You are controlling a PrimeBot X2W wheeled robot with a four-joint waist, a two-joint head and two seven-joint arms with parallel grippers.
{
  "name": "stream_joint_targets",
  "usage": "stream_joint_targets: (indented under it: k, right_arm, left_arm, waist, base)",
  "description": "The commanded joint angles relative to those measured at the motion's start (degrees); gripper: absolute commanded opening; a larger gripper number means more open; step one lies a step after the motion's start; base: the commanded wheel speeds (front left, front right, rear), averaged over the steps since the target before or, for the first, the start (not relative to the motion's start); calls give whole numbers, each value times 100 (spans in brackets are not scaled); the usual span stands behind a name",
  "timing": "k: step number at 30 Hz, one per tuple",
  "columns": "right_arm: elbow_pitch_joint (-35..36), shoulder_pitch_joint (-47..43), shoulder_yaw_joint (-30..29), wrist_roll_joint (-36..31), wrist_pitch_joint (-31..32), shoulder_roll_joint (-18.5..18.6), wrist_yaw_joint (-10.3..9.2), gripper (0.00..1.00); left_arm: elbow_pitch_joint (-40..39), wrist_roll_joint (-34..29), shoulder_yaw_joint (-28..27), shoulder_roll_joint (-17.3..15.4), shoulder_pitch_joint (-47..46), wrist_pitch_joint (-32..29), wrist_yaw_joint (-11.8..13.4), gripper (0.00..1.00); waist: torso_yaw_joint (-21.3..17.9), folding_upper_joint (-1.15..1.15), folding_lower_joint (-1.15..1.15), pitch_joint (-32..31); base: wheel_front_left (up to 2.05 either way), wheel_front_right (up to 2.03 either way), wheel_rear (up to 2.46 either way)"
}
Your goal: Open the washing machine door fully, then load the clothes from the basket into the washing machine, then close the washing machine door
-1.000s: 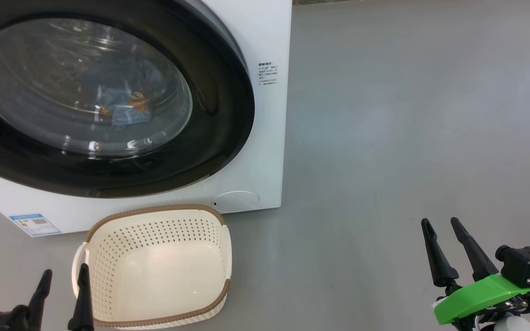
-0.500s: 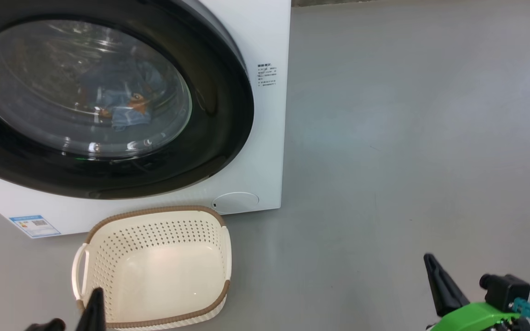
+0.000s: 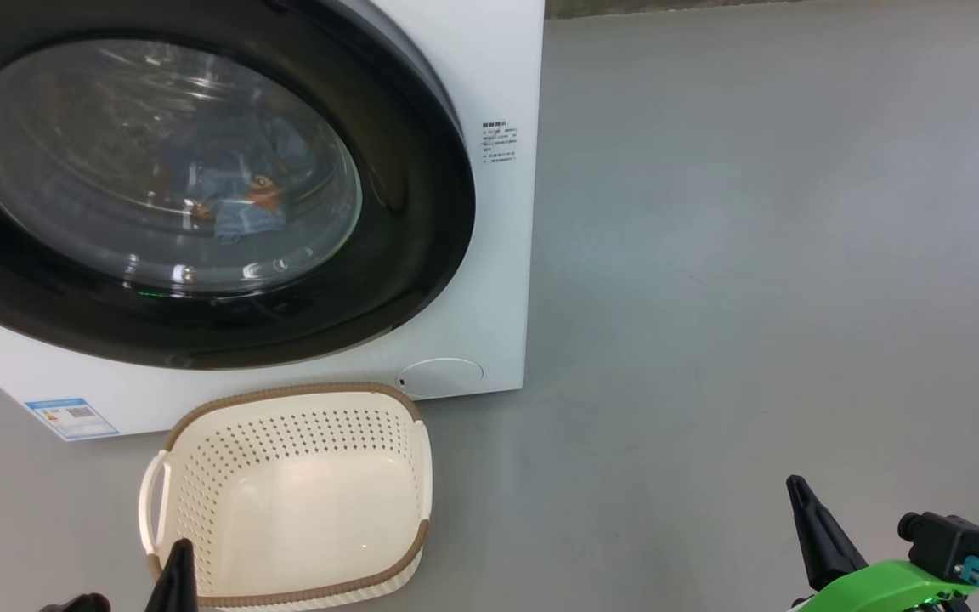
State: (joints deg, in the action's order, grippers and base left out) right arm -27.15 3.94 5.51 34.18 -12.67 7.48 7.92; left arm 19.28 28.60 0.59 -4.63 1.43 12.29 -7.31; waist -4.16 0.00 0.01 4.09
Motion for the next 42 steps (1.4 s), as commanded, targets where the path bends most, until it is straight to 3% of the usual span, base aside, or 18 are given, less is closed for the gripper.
stream_joint_targets:
  k: [1, 42]
  right_arm:
    - [176, 118, -72, 172, 42, 36, -5, 0]
    - [586, 174, -446, 2315, 703, -111, -19, 0]
  left_arm:
    - [-149, 160, -88, -75, -98, -34, 13, 0]
    - [-284, 2471, -324, 18, -363, -724, 12, 0]
  waist:
    - [7, 0, 0, -5]
    - [160, 0, -1, -156]
  base:
    - [0, 0, 0]
    - [0, 0, 0]
